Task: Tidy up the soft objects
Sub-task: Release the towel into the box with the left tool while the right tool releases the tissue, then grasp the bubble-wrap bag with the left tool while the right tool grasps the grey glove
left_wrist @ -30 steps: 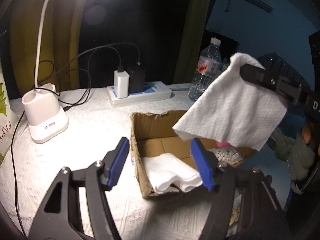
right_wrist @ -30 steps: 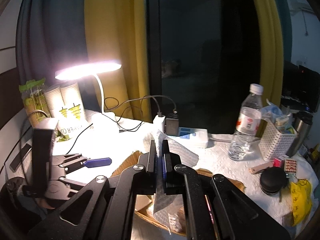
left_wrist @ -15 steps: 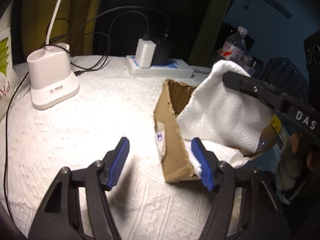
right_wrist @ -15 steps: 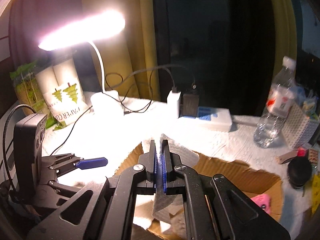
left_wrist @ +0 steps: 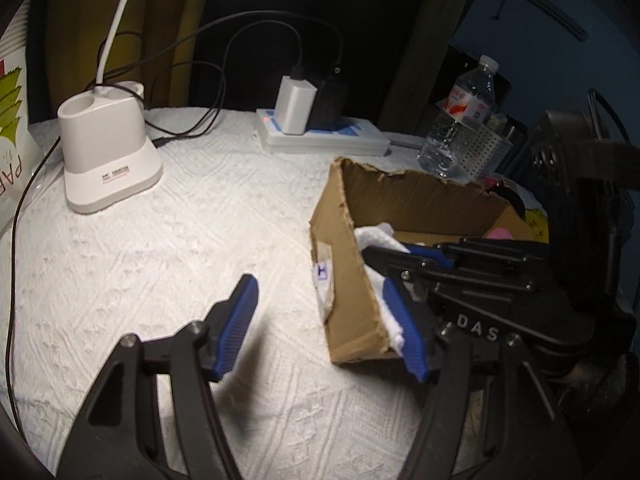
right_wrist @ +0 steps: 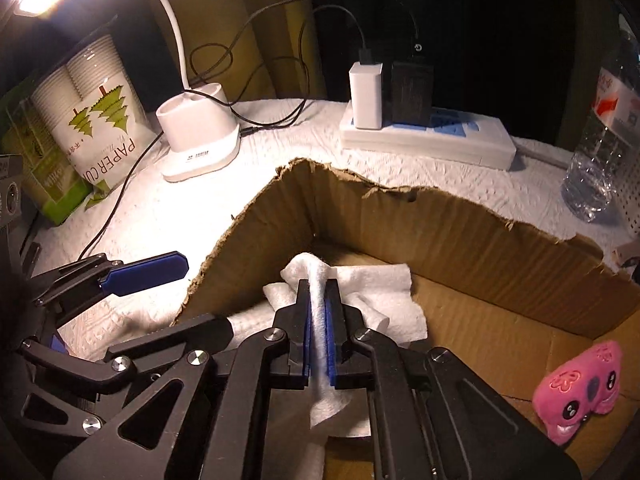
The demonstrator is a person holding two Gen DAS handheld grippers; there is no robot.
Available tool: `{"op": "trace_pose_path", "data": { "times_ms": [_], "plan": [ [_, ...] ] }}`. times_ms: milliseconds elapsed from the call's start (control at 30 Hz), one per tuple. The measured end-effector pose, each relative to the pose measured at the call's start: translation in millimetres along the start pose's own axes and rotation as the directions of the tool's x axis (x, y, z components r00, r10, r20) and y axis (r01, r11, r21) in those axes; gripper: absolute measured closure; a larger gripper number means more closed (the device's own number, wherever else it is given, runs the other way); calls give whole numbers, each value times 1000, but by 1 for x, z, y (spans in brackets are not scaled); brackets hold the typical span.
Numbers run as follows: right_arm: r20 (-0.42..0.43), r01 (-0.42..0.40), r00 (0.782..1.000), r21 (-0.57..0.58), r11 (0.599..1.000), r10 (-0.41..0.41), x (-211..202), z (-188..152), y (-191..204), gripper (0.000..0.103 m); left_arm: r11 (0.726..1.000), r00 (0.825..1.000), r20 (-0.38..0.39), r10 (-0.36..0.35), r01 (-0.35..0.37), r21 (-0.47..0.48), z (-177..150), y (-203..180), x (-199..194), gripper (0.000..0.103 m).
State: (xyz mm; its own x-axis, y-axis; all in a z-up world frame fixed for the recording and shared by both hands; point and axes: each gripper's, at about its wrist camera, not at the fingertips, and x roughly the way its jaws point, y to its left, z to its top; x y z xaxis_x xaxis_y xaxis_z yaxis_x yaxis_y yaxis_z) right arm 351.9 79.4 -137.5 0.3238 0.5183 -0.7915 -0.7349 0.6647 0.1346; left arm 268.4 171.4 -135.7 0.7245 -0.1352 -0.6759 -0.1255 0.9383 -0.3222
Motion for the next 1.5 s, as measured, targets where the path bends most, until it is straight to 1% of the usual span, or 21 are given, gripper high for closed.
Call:
{"op": "trace_pose_path", "data": {
  "times_ms": [67,133,167,233,300,467,533,700,833,1067,1233,1400,1500],
  "plan": [
    [-2,5,1000,2,1000,-5,-1,1,0,86,1000,1000,-1,2,-2,-8,0,0,-1,37],
    [-13,4,1000,8,1000,-4,-4,2,-1,76,1000,1000,2,5,-5,-11,0,0,-3,37],
    [-11,3,1000,11,1000,-3,-6,3,-1,73,1000,1000,3,5,-5,-12,0,1,-4,37],
    [-3,-2,1000,16,1000,2,-11,5,-3,56,1000,1000,3,7,-7,-11,-1,1,-4,36],
    [11,5,1000,15,1000,-5,-19,6,-3,54,1000,1000,2,16,-16,-6,-2,0,-4,35],
    [47,23,999,21,1000,-24,-42,6,-7,52,1000,999,26,24,-24,10,-2,-5,-12,34],
    [64,31,997,23,999,-32,-53,5,-9,49,1000,999,43,23,-24,15,-1,-8,-17,33],
    [115,58,992,22,998,-60,-84,-1,-9,48,999,996,86,18,-22,46,-2,-23,-38,29],
    [150,68,986,33,997,-73,-108,-12,-9,48,997,995,94,12,-19,74,-9,-38,-49,29],
    [197,71,977,45,996,-79,-143,-36,-6,48,994,994,105,5,-17,110,-20,-67,-69,29],
    [225,76,970,65,995,-89,-168,-59,-12,48,992,993,114,1,-15,121,-30,-86,-80,28],
    [235,87,966,88,992,-106,-186,-83,-21,48,991,994,106,-5,-9,136,-42,-103,-82,28],
    [234,99,965,102,990,-120,-192,-98,-26,47,989,996,85,-7,-6,145,-51,-111,-80,27]
  ]
}}
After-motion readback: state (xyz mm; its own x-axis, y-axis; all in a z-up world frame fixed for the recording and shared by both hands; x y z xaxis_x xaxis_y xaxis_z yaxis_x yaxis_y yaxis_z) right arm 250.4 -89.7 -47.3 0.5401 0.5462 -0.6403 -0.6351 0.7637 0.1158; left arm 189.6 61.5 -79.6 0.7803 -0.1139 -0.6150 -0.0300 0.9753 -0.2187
